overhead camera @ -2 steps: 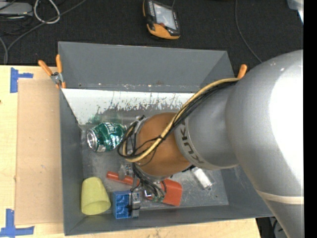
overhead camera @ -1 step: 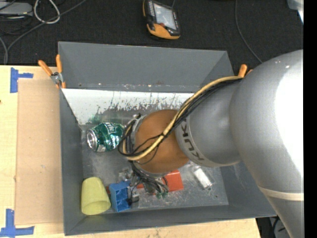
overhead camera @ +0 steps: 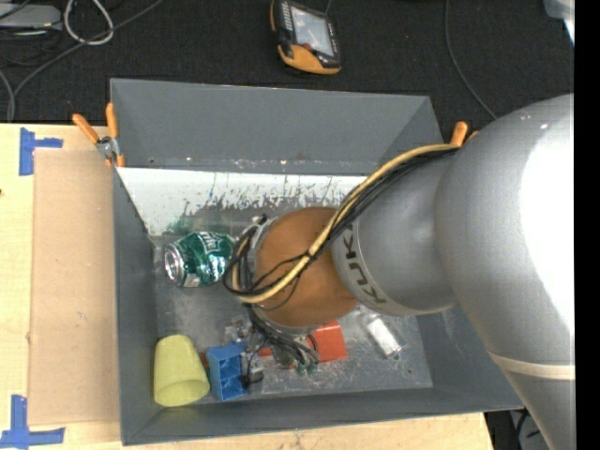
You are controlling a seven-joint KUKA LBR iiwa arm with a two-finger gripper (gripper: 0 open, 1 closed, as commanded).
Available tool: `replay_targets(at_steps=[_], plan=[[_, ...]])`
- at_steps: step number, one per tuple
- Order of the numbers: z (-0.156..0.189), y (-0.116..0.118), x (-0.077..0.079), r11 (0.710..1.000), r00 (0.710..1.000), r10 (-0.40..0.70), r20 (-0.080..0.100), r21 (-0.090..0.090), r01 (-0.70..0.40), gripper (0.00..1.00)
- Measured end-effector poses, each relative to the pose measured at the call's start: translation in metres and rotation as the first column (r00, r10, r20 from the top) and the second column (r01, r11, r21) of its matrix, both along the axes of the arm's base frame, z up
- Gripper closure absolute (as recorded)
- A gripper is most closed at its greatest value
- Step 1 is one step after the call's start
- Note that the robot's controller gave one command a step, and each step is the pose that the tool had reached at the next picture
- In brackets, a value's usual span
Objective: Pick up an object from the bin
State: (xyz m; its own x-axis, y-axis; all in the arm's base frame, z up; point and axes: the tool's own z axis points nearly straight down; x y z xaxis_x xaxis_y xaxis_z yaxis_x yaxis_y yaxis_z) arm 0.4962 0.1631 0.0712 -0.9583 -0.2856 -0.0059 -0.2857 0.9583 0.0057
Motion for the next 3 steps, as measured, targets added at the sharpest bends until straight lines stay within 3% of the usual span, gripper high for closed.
replay_targets(at_steps=[2,3], plan=[[0.022,0.0,-0.001,1.0,1.0,-0.004,-0.004,-0.001,0.004,1.0],[0.065,0.0,-0.003,1.0,1.0,-0.005,-0.011,-0.003,0.005,1.0]])
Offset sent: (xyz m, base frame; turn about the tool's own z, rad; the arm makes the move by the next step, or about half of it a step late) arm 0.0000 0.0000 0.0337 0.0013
